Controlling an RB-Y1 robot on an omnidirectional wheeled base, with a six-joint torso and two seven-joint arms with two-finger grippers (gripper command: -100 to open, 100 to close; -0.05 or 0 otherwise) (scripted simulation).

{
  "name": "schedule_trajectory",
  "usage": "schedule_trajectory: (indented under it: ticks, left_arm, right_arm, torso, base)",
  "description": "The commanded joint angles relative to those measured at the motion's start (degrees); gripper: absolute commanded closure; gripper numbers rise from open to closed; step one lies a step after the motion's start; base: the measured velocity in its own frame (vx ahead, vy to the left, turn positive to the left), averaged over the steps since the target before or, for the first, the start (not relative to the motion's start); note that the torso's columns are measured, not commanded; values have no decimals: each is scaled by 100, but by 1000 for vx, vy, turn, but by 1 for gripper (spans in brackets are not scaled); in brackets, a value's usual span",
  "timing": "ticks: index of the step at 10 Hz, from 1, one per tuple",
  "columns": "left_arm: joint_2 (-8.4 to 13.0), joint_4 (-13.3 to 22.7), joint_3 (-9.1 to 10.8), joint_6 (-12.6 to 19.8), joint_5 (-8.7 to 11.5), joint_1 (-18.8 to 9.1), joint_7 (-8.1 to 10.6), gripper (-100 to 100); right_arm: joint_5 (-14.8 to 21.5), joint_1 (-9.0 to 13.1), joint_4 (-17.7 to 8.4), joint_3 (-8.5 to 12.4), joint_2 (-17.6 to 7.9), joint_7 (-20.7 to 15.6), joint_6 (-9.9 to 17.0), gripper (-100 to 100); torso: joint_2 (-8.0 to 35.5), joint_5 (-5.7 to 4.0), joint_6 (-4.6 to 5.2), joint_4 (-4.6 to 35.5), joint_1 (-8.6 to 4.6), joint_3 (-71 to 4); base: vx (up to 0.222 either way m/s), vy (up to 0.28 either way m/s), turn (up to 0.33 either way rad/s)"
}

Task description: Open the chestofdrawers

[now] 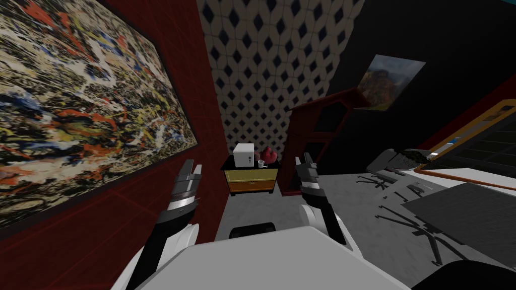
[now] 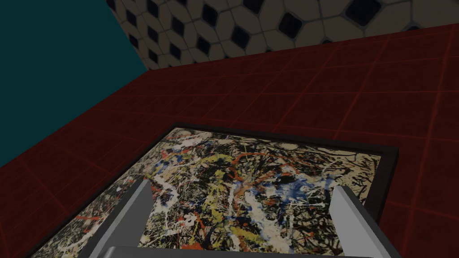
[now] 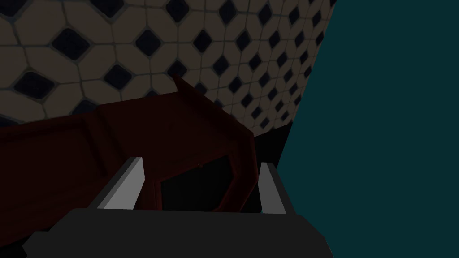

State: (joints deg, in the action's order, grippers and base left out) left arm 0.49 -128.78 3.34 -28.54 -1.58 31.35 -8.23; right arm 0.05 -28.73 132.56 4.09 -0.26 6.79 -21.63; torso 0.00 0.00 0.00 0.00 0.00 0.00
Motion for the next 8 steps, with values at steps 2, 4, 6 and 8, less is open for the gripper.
schedule_trajectory:
  ticks: [2,4,6,8]
  left_arm:
    - [0,0,0,0,0,0,0,0]
    - [0,-1,0,0,0,0,0,0]
    - [0,-1,0,0,0,0,0,0]
    - [0,-2,0,-1,0,0,0,0]
  right_arm:
    - [0,0,0,0,0,0,0,0]
    - [0,0,1,0,0,0,0,0]
    - [0,0,1,0,0,0,0,0]
    - [0,0,2,0,0,0,-1,0]
  torso:
    - [597,0,0,600,0,-1200]
    - [1422,0,0,1424,0,-2850]
    - [2269,0,0,2268,0,-4536]
    - [3116,0,0,3114,0,-6227]
  base:
    - [0,0,0]
    - [0,0,0]
    - [0,0,0]
    - [0,0,0]
